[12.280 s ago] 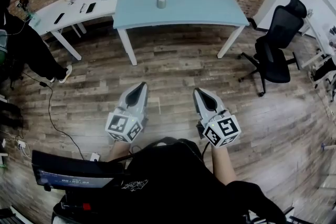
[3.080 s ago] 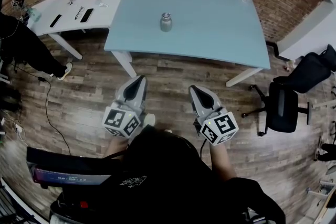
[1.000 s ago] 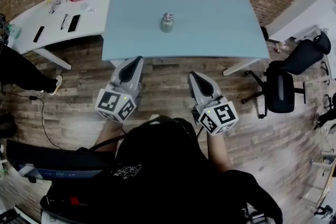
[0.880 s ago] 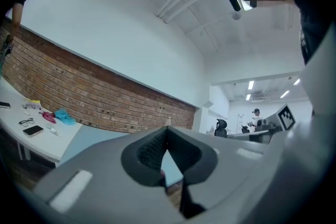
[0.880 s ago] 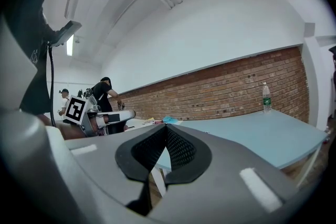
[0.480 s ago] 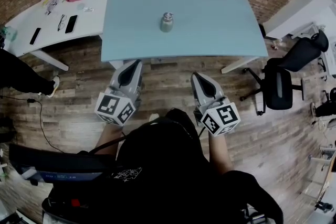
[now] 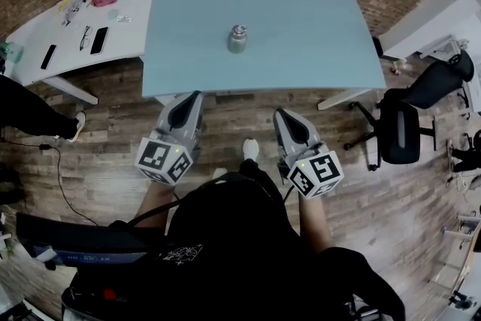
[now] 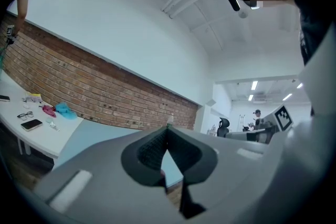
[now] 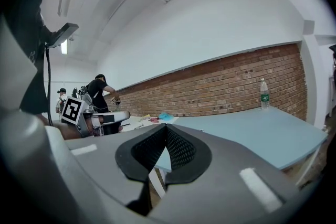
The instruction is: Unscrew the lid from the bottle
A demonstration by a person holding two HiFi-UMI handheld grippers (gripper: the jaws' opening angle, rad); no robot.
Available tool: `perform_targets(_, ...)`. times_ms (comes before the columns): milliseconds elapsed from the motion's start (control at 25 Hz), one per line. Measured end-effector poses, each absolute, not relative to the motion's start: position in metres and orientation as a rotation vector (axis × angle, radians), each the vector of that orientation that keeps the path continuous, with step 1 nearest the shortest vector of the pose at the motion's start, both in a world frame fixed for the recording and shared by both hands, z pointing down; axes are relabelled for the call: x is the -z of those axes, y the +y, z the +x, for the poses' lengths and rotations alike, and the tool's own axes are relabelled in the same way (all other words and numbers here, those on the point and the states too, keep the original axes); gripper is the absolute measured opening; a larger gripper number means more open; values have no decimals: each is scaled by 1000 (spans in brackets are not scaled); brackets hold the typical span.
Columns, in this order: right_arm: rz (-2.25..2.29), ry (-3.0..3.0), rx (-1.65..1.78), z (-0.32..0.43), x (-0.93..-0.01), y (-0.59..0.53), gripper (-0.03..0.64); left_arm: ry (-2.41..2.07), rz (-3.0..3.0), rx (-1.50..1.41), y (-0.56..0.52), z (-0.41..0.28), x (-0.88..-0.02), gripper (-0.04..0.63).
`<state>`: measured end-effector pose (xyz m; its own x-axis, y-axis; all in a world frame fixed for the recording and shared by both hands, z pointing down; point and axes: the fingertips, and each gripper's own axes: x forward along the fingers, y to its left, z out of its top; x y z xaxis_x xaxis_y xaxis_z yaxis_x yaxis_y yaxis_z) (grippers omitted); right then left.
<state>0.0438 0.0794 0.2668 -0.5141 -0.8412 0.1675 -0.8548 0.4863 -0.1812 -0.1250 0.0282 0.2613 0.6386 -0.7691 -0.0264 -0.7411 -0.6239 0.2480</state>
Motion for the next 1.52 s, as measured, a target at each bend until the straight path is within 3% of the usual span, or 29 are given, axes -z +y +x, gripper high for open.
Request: perform_targets(1520,1127,-2840,-436,94,-272,-99,2,-1481,2507,140,-119,-55,-263,0)
